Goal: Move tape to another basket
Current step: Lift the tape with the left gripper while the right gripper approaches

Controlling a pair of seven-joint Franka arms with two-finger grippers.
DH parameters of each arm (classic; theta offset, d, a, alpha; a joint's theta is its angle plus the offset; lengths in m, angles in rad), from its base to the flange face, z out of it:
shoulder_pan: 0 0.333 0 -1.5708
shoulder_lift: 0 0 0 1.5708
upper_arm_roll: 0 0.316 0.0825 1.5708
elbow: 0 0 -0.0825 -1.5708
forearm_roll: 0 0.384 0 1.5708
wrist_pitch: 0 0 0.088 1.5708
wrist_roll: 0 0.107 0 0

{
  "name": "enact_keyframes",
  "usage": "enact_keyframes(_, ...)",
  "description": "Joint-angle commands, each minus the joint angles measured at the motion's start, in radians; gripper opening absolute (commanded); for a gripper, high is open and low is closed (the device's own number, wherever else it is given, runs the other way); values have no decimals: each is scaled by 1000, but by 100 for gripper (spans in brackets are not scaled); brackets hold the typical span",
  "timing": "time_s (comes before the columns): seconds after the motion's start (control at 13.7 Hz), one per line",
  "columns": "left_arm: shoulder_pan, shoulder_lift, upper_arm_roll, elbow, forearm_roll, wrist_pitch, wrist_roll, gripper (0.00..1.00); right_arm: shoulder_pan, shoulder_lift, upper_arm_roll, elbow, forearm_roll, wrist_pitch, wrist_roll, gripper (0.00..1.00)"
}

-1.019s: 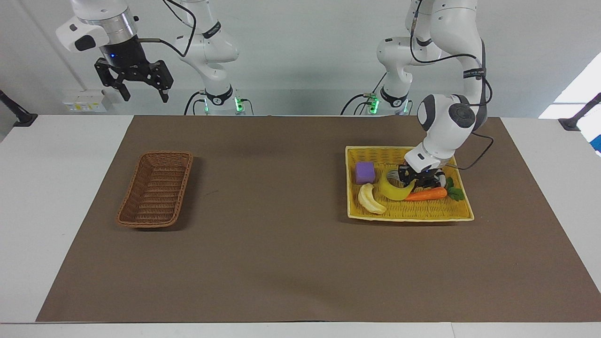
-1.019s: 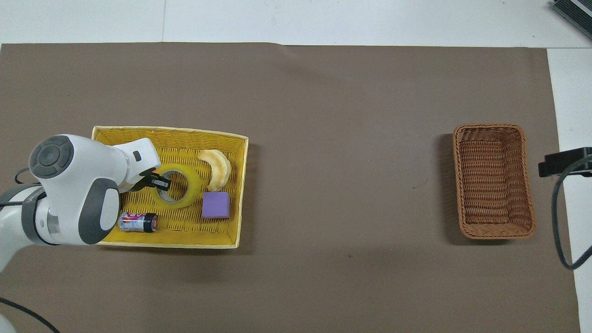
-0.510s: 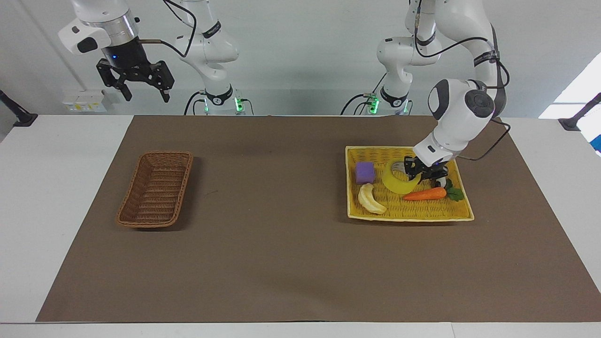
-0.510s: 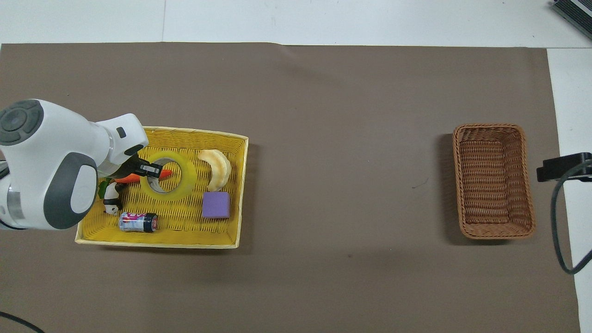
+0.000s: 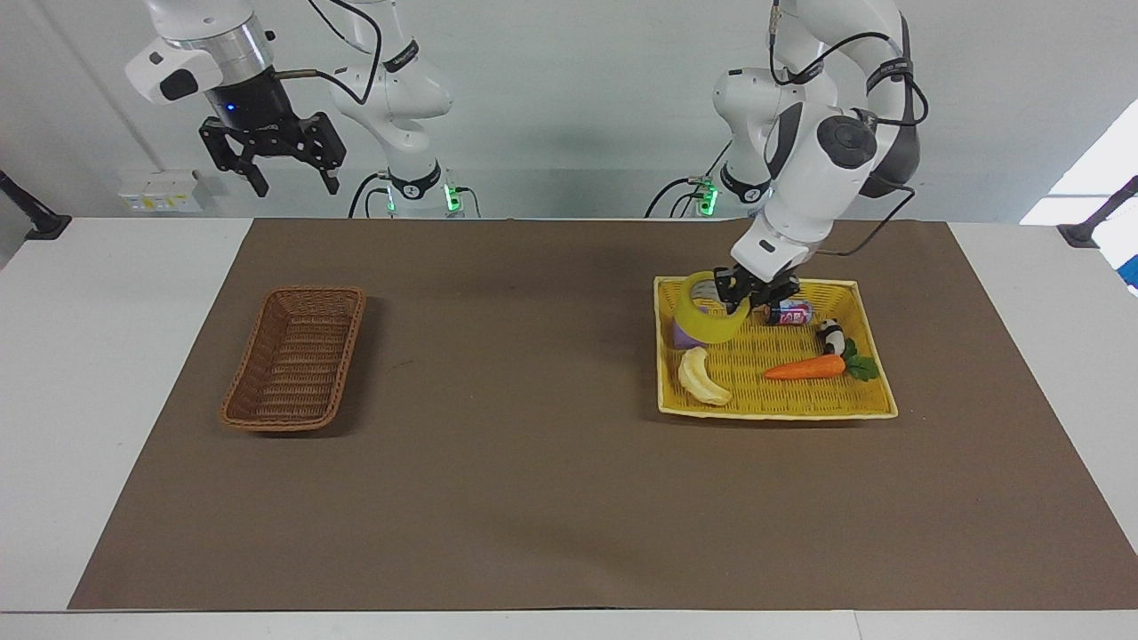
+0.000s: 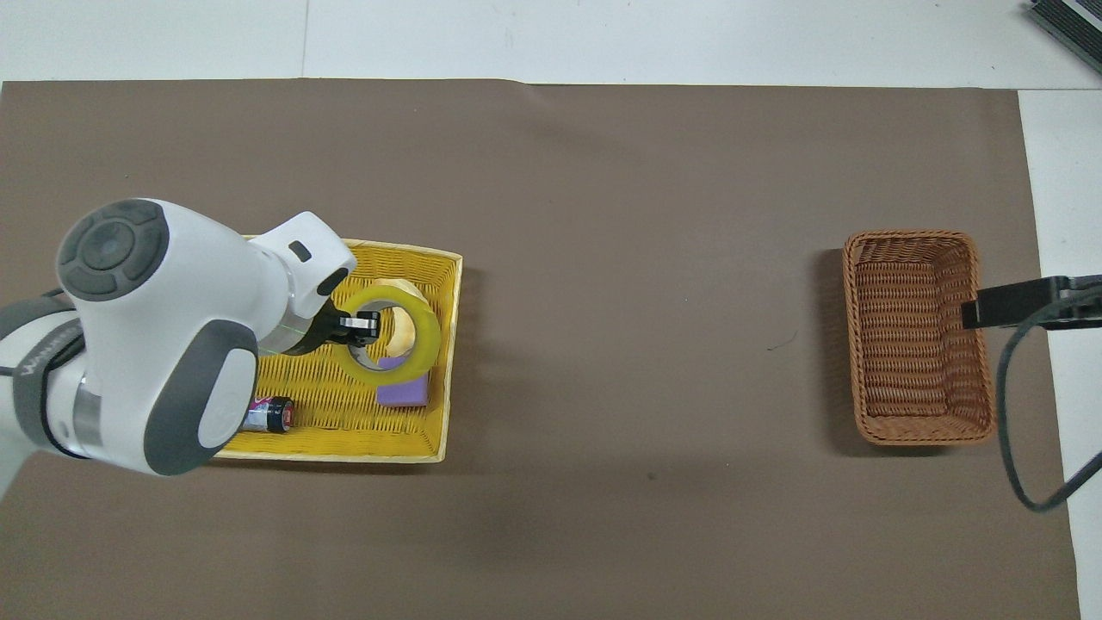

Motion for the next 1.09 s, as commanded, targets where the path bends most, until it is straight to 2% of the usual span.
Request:
enact_keyframes(0.0, -84, -16, 15, 8, -98, -5, -146, 0, 23, -8, 3, -54, 101, 53, 4, 100)
enact_keyframes(0.22, -217, -21, 14, 6, -134, 85, -256, 0, 92, 7, 3, -114, 178, 139, 61, 100)
enact_keyframes(0.36, -279, -27, 14, 4, -168, 141, -293, 0, 94, 24, 3, -146, 261, 162, 65, 100)
enact_keyframes(0.58, -348, -27, 14, 6, -226, 207, -299, 0, 119, 27, 3, -241, 347, 255, 59, 100)
enact_keyframes(0.73, -389, -23, 14, 14, -251, 269, -310, 0, 143, 29, 3, -301, 361, 323, 53, 100)
enact_keyframes(0.8, -414, -10, 15, 35, -251, 323, -321, 0, 160, 30, 3, -315, 374, 334, 42, 100)
enact_keyframes(1.02, -438, 26, 11, 90, -249, 343, -348, 0, 189, 24, 3, -358, 388, 332, -31, 100)
